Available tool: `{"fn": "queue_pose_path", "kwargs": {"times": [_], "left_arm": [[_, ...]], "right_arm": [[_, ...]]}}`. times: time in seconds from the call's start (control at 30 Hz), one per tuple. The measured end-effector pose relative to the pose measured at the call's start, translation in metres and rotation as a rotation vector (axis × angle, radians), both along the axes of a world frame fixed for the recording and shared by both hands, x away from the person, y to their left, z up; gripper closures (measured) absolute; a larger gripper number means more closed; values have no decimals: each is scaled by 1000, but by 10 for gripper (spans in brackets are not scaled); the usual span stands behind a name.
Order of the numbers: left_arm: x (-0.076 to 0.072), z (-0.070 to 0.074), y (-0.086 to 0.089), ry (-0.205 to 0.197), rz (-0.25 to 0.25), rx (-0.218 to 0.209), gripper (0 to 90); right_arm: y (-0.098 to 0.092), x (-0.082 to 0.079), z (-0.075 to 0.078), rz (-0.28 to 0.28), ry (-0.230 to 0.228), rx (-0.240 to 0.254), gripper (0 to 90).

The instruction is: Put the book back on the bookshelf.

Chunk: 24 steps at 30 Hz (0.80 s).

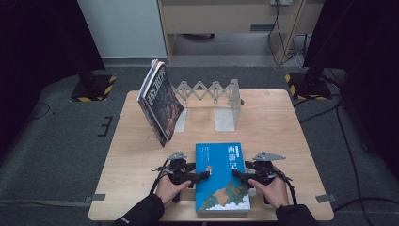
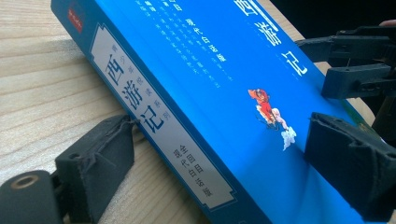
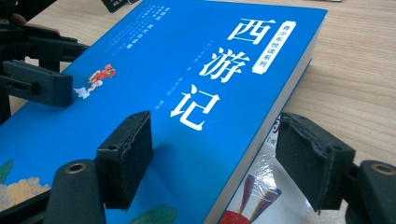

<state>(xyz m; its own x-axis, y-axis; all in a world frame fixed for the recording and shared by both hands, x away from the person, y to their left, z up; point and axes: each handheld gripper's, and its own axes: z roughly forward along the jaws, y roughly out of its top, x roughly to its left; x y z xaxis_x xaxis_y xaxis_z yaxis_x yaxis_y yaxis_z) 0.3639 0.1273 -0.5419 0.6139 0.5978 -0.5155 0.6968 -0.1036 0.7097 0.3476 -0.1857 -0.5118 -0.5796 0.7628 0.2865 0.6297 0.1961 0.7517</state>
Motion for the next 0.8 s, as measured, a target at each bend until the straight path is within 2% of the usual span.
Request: {"fn": "queue_pose_path", "kwargs": {"times": [0.07,0.13,0.2,0.27,0.3,0.5,0.7,0.8], "left_arm": [[0,-1,-1,-14,-20,-6,38],[0,-2,-1,-11,-23,-15,7],[1,-3,1,0,-23,-41,8],[3,-5,4,25,0,-102,6],[3,-6,4,29,5,-112,12],[3,-6,3,26,6,-109,0],[2,-3,-1,7,8,-55,12],[1,-3,-1,2,20,-36,56]], "right_arm": [[0,0,0,1,1,4,273],[0,0,-1,1,4,9,273],[1,1,-2,1,6,15,273],[1,1,-2,-3,12,23,274],[1,1,-2,1,14,24,274],[2,2,-3,3,19,35,274],[2,2,-4,1,26,40,271],[2,2,-4,0,26,44,272]]}}
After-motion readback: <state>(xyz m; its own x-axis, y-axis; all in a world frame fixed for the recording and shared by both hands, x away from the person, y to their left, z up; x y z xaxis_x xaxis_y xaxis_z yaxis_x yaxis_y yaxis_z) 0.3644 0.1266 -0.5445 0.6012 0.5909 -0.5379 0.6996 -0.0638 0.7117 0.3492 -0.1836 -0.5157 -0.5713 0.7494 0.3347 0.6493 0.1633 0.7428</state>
